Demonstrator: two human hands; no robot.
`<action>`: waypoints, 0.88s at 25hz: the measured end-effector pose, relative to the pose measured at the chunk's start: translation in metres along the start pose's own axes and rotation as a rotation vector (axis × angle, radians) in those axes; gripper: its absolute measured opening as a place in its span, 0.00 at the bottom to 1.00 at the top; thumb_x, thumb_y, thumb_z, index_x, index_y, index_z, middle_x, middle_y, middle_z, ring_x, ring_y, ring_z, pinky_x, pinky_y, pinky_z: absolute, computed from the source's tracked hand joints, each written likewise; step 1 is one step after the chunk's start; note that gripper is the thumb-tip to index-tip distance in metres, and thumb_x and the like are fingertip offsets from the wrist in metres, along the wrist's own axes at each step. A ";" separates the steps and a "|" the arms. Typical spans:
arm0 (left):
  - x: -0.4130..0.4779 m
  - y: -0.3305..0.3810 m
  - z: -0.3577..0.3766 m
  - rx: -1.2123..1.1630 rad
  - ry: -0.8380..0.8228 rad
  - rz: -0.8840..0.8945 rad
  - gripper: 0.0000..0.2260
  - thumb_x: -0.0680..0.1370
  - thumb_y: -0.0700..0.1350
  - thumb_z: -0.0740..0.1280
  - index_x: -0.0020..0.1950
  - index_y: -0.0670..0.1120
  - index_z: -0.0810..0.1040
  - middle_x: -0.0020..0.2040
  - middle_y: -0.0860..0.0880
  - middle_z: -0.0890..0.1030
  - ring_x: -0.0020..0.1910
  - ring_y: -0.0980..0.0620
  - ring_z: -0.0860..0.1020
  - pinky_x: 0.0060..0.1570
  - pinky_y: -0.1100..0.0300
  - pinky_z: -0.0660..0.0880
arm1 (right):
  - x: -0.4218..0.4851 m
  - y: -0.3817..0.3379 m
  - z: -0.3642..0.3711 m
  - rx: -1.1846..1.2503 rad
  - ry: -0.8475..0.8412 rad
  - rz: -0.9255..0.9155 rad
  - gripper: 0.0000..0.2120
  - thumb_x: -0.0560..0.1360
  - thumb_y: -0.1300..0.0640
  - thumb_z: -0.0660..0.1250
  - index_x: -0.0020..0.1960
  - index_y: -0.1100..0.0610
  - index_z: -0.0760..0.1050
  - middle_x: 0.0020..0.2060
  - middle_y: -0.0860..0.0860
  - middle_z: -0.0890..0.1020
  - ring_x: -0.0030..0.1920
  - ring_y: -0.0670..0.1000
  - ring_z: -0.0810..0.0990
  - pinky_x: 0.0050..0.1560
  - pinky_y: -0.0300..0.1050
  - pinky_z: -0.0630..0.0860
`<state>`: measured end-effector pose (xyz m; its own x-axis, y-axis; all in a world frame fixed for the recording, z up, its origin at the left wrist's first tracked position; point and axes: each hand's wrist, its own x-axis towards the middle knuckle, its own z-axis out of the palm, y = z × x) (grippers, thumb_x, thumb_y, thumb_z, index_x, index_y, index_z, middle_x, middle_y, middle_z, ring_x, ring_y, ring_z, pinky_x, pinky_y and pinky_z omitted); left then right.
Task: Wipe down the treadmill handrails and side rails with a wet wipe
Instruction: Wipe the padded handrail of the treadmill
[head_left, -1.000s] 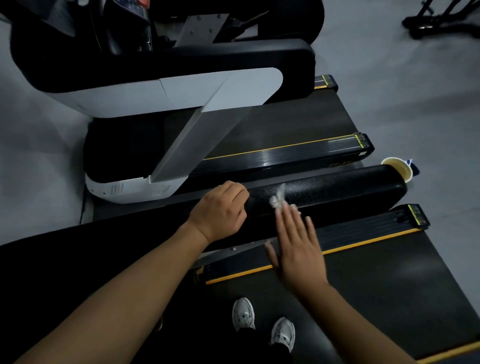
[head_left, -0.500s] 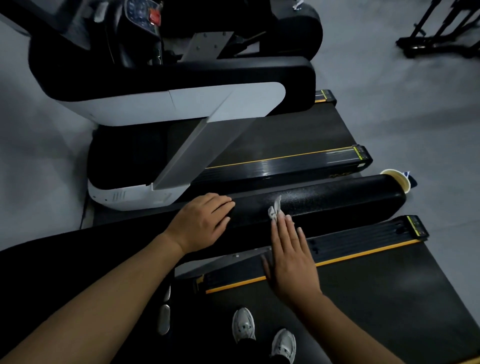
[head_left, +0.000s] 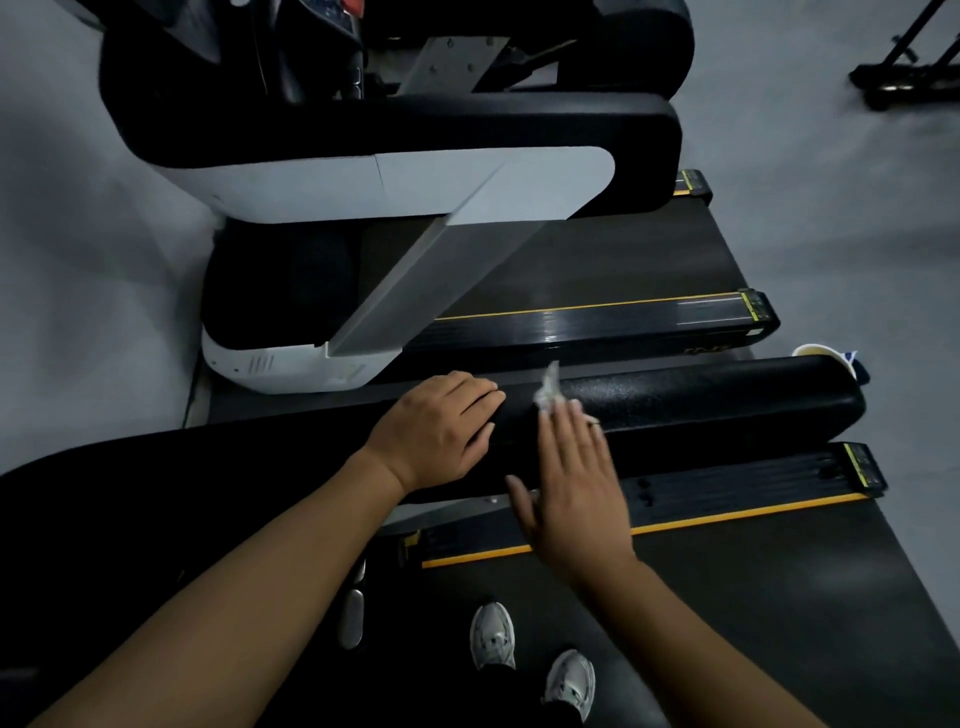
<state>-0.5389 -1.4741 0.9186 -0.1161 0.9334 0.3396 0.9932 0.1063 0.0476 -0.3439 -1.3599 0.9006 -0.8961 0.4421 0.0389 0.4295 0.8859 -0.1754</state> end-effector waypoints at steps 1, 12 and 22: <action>-0.001 0.000 0.000 0.001 -0.003 -0.009 0.17 0.82 0.48 0.63 0.67 0.40 0.79 0.62 0.43 0.81 0.59 0.44 0.78 0.64 0.51 0.74 | 0.004 -0.008 0.001 0.004 -0.002 -0.089 0.37 0.83 0.38 0.53 0.83 0.62 0.54 0.82 0.59 0.54 0.83 0.57 0.49 0.81 0.57 0.51; 0.000 0.000 -0.003 -0.033 0.012 -0.106 0.15 0.80 0.50 0.65 0.58 0.41 0.81 0.55 0.43 0.81 0.53 0.45 0.78 0.53 0.49 0.76 | 0.048 0.000 -0.020 0.003 0.000 -0.127 0.37 0.84 0.34 0.45 0.80 0.60 0.64 0.77 0.57 0.69 0.80 0.55 0.62 0.81 0.56 0.53; 0.000 -0.002 -0.006 -0.133 0.021 -0.175 0.10 0.77 0.45 0.64 0.51 0.41 0.80 0.48 0.43 0.79 0.46 0.45 0.75 0.46 0.49 0.75 | 0.079 -0.002 -0.027 0.179 -0.070 -0.197 0.31 0.83 0.36 0.47 0.75 0.54 0.72 0.69 0.53 0.78 0.71 0.53 0.74 0.78 0.53 0.62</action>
<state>-0.5412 -1.4761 0.9240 -0.2880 0.8971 0.3350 0.9482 0.2183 0.2306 -0.4121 -1.3227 0.9309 -0.9685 0.2479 0.0227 0.2254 0.9120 -0.3426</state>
